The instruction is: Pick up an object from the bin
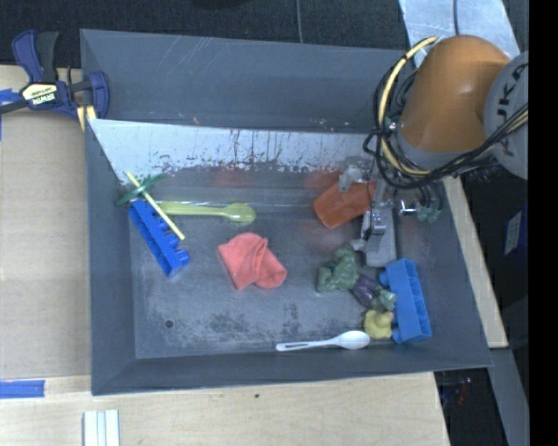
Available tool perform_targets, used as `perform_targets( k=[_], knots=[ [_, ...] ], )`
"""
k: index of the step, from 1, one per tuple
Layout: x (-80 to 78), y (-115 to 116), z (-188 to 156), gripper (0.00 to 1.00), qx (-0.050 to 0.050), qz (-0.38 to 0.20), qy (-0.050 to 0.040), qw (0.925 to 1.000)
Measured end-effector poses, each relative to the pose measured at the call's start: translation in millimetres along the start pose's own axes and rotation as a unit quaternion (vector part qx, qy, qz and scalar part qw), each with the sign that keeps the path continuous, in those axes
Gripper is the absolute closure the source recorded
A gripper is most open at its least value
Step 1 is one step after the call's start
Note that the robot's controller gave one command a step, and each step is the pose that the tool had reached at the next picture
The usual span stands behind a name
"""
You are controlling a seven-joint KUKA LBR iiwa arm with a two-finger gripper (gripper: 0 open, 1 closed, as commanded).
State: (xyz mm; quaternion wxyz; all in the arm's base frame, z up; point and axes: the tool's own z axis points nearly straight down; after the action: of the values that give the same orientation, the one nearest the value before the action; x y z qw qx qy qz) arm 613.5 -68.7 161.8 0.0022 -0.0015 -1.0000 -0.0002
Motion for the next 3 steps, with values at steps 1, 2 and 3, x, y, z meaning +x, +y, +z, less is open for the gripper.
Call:
perform_targets(
  k=[1, 2, 3],
  knots=[
    [-1.6, 0, -5, 0.0, 0.0, -0.001, -0.0042, 1.0],
    [-13.5, -7, 54, 0.0, 0.0, 0.004, -0.0083, 1.0],
    [-10.6, -6, 45, 0.0, 0.001, 0.008, -0.0083, 0.9999]
  ],
)
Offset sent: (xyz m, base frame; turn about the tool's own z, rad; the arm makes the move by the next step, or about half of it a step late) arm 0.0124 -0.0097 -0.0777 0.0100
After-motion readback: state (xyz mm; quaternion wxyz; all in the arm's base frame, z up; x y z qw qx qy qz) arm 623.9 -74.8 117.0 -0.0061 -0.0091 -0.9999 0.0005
